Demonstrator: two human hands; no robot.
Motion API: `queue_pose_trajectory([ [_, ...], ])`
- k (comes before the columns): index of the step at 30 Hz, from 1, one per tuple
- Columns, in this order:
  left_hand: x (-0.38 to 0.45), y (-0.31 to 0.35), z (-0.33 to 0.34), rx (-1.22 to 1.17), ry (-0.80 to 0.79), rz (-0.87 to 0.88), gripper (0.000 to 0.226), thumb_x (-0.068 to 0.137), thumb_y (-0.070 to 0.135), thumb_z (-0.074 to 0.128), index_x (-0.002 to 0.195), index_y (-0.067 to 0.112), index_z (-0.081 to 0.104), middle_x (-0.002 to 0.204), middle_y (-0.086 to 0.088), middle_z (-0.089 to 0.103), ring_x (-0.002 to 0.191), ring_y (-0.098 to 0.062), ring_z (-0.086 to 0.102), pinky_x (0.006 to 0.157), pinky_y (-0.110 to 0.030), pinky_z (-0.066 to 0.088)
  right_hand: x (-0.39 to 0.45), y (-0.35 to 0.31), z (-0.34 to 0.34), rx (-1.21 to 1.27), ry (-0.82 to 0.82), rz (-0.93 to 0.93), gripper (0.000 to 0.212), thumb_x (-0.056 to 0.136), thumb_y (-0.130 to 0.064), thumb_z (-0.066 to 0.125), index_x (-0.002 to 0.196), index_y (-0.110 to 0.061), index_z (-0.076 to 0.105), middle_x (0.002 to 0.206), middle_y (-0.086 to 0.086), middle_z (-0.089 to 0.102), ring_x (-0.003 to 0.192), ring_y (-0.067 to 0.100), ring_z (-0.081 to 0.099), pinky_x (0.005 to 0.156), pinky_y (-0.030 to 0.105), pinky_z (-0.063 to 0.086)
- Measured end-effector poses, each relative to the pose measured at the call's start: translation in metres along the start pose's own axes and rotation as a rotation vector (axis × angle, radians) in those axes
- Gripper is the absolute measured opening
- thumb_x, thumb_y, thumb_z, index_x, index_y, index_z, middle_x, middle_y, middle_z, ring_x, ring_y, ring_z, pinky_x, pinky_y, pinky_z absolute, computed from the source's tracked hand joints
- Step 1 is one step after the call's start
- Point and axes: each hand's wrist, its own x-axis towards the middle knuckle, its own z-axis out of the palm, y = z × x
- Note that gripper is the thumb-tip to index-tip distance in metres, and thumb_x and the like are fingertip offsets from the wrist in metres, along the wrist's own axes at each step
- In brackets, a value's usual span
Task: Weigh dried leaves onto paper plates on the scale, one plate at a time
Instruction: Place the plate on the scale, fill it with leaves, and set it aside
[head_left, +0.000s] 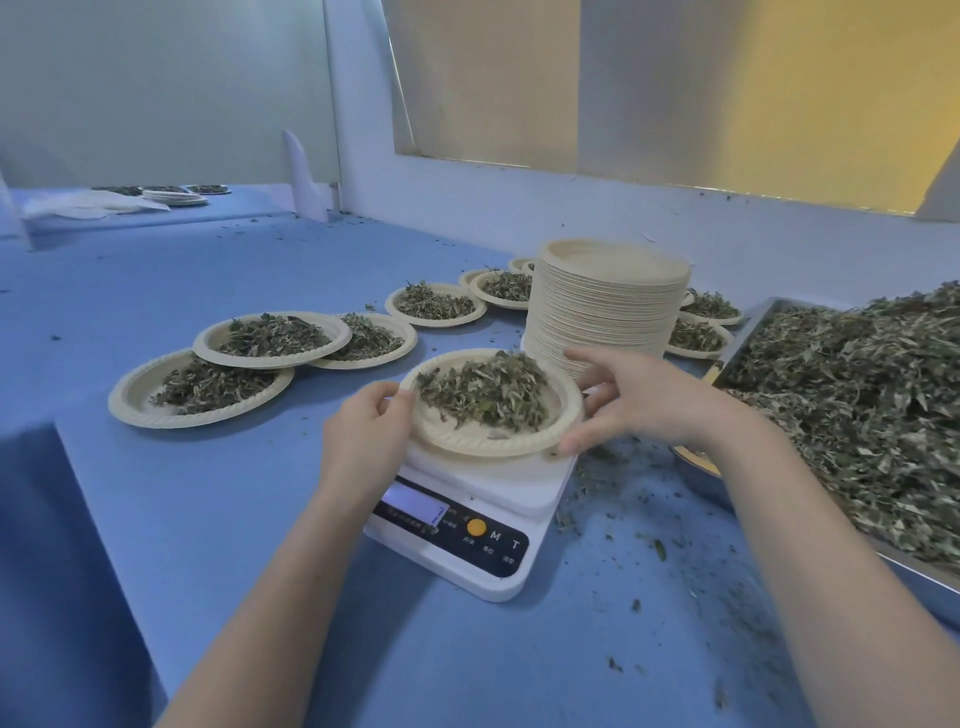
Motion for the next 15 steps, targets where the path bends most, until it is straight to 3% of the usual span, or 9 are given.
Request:
queue_pose_trajectory([
  [4, 0.004, 0.006, -0.004, -0.249, 0.033, -0.014, 0.014, 0.095, 0.026, 0.05, 0.09, 0.021, 0.062, 0.058, 0.008, 0.063, 0.047, -0.002, 0.055, 0.057, -0.023, 0.047, 0.008, -0.006, 0.005, 0.208, 0.249, -0.054, 0.081, 0.066, -0.02, 0.086, 0.137, -0.024, 0.048, 0.087, -0.015, 0.07, 0.074, -0.005, 0.066, 0.064, 0.008, 0.049],
  [6, 0.009, 0.013, -0.006, -0.309, 0.022, -0.035, 0.009, 0.095, 0.022, 0.052, 0.091, 0.02, 0.06, 0.056, 0.006, 0.067, 0.049, -0.01, 0.063, 0.064, -0.031, 0.053, 0.017, -0.012, 0.013, 0.279, 0.362, -0.082, 0.062, 0.075, -0.008, 0.078, 0.131, -0.02, 0.055, 0.077, -0.011, 0.073, 0.074, -0.001, 0.067, 0.07, 0.01, 0.05],
  [8, 0.018, 0.021, -0.01, -0.357, 0.048, -0.073, 0.005, 0.094, 0.016, 0.052, 0.095, 0.017, 0.057, 0.06, 0.001, 0.069, 0.053, -0.018, 0.068, 0.064, -0.033, 0.056, 0.029, -0.025, 0.021, 0.306, 0.417, -0.082, 0.046, 0.082, 0.0, 0.06, 0.122, -0.023, 0.063, 0.081, 0.005, 0.074, 0.086, 0.018, 0.069, 0.088, 0.033, 0.053],
  [10, 0.03, 0.027, -0.015, -0.399, 0.086, -0.122, 0.007, 0.094, 0.011, 0.051, 0.092, 0.018, 0.053, 0.059, -0.004, 0.069, 0.053, -0.022, 0.069, 0.06, -0.032, 0.057, 0.046, -0.039, 0.025, 0.451, 0.42, -0.068, 0.031, 0.084, 0.002, 0.048, 0.093, -0.018, 0.07, 0.083, 0.012, 0.073, 0.088, 0.03, 0.068, 0.089, 0.044, 0.054],
  [12, 0.046, 0.033, -0.022, -0.436, 0.104, -0.156, 0.007, 0.093, 0.008, 0.053, 0.093, 0.015, 0.053, 0.058, -0.007, 0.068, 0.049, -0.02, 0.068, 0.05, -0.026, 0.056, 0.067, -0.052, 0.026, 0.684, 0.394, -0.024, 0.035, 0.086, 0.003, 0.049, 0.084, -0.021, 0.075, 0.077, 0.007, 0.073, 0.076, 0.023, 0.07, 0.076, 0.036, 0.059],
  [14, 0.064, 0.036, -0.026, -0.437, 0.107, -0.19, 0.01, 0.092, 0.008, 0.055, 0.102, 0.006, 0.056, 0.065, -0.01, 0.067, 0.047, -0.019, 0.067, 0.047, -0.024, 0.055, 0.094, -0.059, 0.029, 0.798, 0.354, 0.015, 0.025, 0.086, 0.004, 0.057, 0.106, -0.005, 0.071, 0.095, 0.015, 0.071, 0.077, 0.019, 0.067, 0.066, 0.026, 0.058],
  [15, 0.074, 0.037, -0.028, -0.419, 0.108, -0.208, 0.015, 0.091, 0.009, 0.056, 0.106, 0.004, 0.056, 0.066, -0.01, 0.067, 0.048, -0.019, 0.067, 0.051, -0.027, 0.058, 0.106, -0.063, 0.031, 0.823, 0.336, 0.049, 0.031, 0.086, 0.005, 0.061, 0.117, 0.002, 0.063, 0.107, 0.018, 0.067, 0.082, 0.022, 0.066, 0.063, 0.024, 0.057],
])
